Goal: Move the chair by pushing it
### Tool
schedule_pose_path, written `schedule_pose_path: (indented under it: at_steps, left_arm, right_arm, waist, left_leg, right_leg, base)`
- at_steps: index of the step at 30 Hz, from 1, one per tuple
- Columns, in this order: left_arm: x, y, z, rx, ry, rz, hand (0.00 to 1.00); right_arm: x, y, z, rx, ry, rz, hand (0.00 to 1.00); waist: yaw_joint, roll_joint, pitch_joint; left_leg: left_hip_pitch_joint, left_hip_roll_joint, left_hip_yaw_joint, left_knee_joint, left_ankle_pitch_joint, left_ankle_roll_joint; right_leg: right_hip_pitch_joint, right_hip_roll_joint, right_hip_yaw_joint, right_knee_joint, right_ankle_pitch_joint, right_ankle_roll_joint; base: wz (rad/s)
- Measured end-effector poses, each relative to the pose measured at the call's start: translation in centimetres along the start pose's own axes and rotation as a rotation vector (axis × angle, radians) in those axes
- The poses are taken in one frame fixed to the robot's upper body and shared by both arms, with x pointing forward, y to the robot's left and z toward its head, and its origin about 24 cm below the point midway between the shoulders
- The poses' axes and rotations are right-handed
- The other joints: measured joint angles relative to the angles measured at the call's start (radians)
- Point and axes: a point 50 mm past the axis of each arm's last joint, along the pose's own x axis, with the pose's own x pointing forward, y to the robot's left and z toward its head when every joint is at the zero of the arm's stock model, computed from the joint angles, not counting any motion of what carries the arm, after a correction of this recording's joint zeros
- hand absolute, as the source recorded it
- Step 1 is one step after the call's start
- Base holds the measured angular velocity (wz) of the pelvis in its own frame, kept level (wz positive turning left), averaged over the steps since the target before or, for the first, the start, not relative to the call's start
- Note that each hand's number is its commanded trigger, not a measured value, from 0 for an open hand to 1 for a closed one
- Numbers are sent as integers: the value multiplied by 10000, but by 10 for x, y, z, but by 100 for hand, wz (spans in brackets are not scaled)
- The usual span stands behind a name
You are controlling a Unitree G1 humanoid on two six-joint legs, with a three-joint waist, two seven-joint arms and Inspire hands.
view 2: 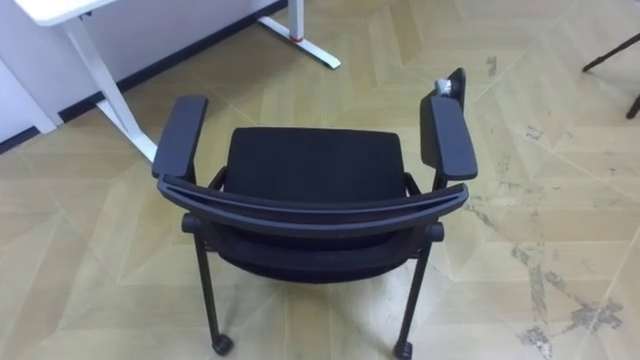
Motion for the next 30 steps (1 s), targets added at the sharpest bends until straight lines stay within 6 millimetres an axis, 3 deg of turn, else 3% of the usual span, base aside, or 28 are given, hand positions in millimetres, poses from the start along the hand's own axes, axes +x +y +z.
schedule_pose_path:
  at_steps: [9,13,18,21,22,23,25,30]
  left_arm:
    - [-1,24,-11,-1240,462,1456,0]
    - [1,39,-1,-1135,298,2012,0]
    - [5,66,37,-1342,-626,2926,0]
    - [5,79,65,-1208,-1323,3181,0]
    - [3,85,75,-1096,-1669,3309,0]
    - [2,88,82,-960,-1889,3392,0]
    - [-6,103,119,-145,-3141,3850,0]
    - [-28,125,180,620,-5281,4580,0]
  right_arm:
    - [-2,-9,-5,906,29,-386,0]
    - [-3,-13,-4,987,104,-484,0]
    - [-7,-37,11,1199,-290,-1100,0]
    - [-10,-49,22,810,-527,-1386,0]
    - [-11,-53,27,701,-630,-1470,0]
    - [-12,-54,27,676,-649,-1522,0]
    - [-13,-58,26,788,-595,-1636,0]
    - [-14,-61,30,919,-767,-1719,0]
  waist:
    - [30,153,9]
    - [-10,225,4]
    - [-1,675,26]
    - [-46,960,84]
    - [-65,1033,35]
    - [-97,1058,38]
    - [-114,1107,24]
    - [-49,1227,-31]
  left_leg:
    - [79,10,-14,-5,-48,67]
    - [148,15,-50,-10,-50,65]
    - [325,12,-59,-47,-53,71]
    - [264,15,-56,-51,-56,75]
    - [215,13,-42,-44,-56,76]
    - [203,8,-50,-35,-56,76]
    - [149,-5,-144,16,-50,71]
    - [116,-14,-106,36,-49,71]
  right_leg:
    - [67,14,-15,41,-16,-11]
    - [160,23,-29,41,-16,-12]
    - [276,28,-19,115,-15,-11]
    - [172,24,-15,181,-16,-10]
    - [132,22,-9,180,-17,-10]
    - [131,21,-1,180,-28,-5]
    - [144,16,-18,187,-79,-20]
    - [101,5,-25,182,-100,-4]
  base:
    - [1]
    - [2]
    - [-1]
    - [-1]
    - [0]
    - [4]
    - [13]
    - [0]
